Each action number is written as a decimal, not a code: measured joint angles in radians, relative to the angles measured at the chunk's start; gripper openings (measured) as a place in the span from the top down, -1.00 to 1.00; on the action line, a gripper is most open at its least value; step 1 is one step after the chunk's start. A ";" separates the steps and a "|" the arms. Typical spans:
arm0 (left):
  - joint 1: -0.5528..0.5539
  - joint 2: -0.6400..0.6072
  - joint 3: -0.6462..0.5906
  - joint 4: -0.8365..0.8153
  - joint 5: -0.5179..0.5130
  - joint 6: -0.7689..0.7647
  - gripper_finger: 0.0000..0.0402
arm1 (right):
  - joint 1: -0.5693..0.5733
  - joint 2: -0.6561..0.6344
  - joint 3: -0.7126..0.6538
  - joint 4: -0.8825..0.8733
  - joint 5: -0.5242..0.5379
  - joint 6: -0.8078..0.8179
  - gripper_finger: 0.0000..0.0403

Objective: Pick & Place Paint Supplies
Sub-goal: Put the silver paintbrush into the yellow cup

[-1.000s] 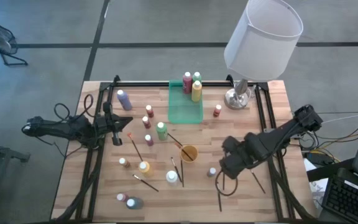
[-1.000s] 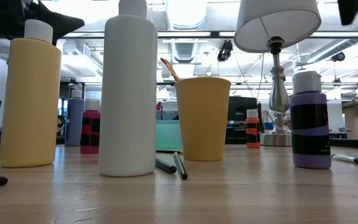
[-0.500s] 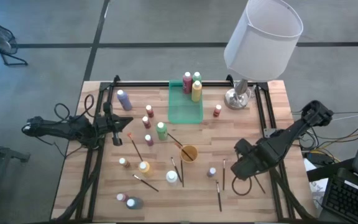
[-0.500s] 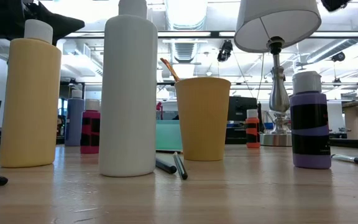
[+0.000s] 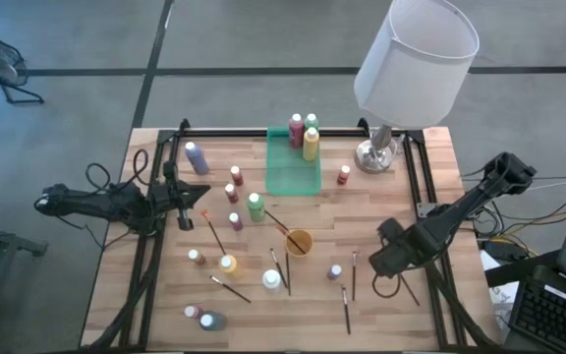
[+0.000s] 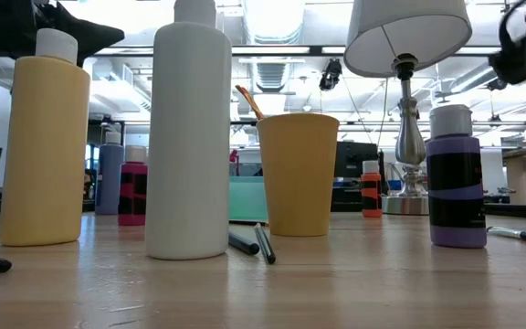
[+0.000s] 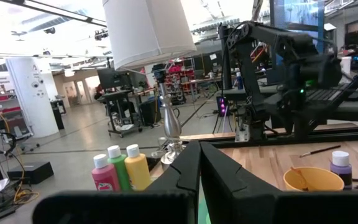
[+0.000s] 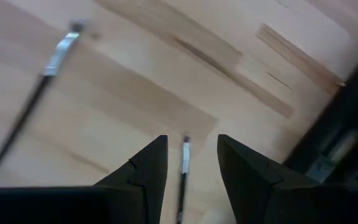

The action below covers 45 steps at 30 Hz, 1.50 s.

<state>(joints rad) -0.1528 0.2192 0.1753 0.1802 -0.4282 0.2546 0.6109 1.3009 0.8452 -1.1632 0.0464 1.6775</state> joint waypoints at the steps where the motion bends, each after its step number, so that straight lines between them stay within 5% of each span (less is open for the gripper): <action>1: 0.000 0.000 0.000 0.000 0.000 0.000 0.92 | 0.000 0.000 -0.014 0.001 -0.004 0.008 0.33; 20: 0.000 0.000 0.000 -0.004 0.000 0.000 0.92 | 0.000 0.025 -0.172 0.222 -0.076 0.026 0.13; 45: 0.000 0.000 0.000 -0.001 0.000 0.000 0.92 | 0.000 0.041 -0.297 0.418 -0.162 0.032 0.53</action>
<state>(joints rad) -0.1528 0.2195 0.1753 0.1791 -0.4278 0.2546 0.6109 1.3415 0.5484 -0.7451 -0.1156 1.7100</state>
